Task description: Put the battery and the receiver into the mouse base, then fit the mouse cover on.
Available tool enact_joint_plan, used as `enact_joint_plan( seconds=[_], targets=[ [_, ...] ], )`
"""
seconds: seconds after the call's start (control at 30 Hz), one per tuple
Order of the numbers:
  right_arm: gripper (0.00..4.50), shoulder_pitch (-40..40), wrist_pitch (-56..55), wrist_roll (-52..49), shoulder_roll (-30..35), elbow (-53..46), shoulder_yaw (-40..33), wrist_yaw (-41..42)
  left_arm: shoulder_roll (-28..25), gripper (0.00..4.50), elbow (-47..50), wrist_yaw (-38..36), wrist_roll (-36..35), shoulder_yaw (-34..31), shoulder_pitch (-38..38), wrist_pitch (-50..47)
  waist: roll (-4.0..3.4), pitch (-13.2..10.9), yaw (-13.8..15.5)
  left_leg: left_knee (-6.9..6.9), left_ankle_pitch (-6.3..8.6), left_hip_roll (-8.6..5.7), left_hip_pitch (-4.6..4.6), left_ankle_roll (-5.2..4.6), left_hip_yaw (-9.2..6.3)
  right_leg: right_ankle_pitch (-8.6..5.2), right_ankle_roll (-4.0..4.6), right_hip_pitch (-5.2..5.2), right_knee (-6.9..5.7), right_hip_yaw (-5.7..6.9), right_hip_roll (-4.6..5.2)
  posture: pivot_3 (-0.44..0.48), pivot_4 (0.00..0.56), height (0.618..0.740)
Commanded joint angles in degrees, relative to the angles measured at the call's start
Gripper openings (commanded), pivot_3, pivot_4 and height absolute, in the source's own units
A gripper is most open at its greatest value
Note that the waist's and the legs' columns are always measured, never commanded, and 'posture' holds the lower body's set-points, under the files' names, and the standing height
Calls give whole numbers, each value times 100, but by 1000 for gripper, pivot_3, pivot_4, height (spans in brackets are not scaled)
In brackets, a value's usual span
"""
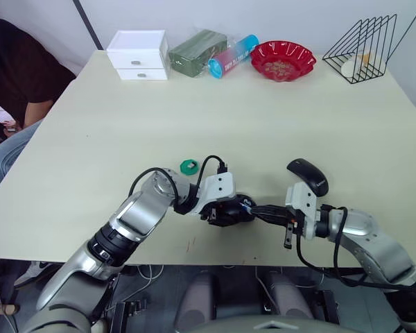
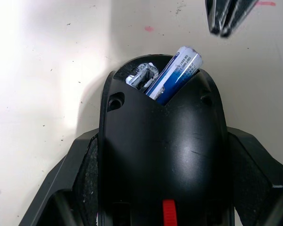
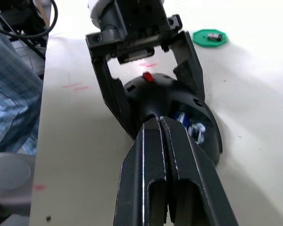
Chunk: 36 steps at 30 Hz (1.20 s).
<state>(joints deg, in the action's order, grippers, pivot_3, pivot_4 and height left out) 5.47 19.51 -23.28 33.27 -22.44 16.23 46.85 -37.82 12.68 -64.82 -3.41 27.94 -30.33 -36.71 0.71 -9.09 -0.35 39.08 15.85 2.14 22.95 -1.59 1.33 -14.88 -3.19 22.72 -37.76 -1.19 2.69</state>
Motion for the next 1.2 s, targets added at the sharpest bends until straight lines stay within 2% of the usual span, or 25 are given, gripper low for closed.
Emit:
enact_joint_plan(
  seconds=[0.03, 0.83, 1.03, 1.2],
  targets=[
    [27, 83, -211, 123, -192, 117, -1, 26, -43, 2976, -227, 17, 168, 204, 50, -86, 0, 0, 0, 0, 0, 0, 0, 0, 0, 0, 0, 0, 0, 0, 0, 0, 150, 740],
    [27, 97, -414, 812, -589, 1214, 250, 160, -75, 2976, -157, -42, 171, 226, 55, -150, 0, 15, -20, 0, 0, 0, -18, 0, 4, 0, 1, -7, -12, -7, -2, 0, 150, 740],
    [27, 150, -167, 1018, -520, 1502, 432, 191, -75, 2976, -140, -53, 178, 221, 63, -166, 5, 58, -28, 0, 0, 1, -23, 0, 4, -1, 2, -9, -12, -8, -4, 0, 150, 740],
    [27, 255, 471, 1190, -266, 1534, 629, 194, -74, 2976, -129, -44, 176, 225, 70, -183, 5, 91, -33, 0, 0, 1, -29, 0, 5, -1, 4, -14, -14, -9, -4, 0, 150, 740]
  ],
)
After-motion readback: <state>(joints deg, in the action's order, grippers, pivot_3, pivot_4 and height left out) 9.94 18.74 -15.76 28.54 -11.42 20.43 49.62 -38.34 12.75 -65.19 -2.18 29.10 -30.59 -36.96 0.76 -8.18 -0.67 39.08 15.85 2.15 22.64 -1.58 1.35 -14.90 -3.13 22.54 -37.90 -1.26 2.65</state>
